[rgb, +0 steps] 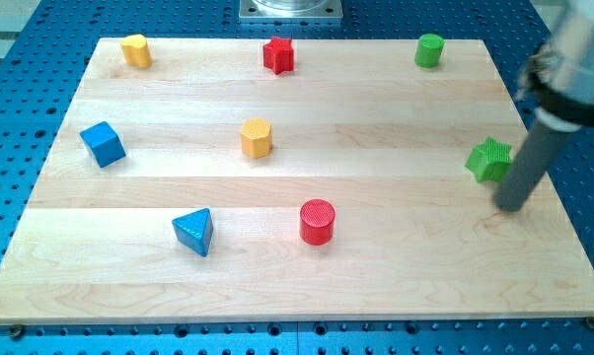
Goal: Move the red circle to the bottom left corner of the board
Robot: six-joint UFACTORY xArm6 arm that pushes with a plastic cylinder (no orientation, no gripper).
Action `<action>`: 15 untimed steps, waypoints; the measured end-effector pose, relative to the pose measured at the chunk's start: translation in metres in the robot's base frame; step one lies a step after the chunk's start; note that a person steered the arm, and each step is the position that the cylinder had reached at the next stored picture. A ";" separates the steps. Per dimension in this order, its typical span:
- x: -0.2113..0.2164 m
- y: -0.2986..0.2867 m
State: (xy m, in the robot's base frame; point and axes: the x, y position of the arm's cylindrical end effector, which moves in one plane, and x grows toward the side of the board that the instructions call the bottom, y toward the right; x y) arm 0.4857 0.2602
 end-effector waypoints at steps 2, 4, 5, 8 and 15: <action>-0.005 0.013; 0.019 -0.111; 0.018 -0.111; 0.018 -0.124; 0.018 -0.190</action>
State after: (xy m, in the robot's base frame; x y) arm 0.5038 0.0706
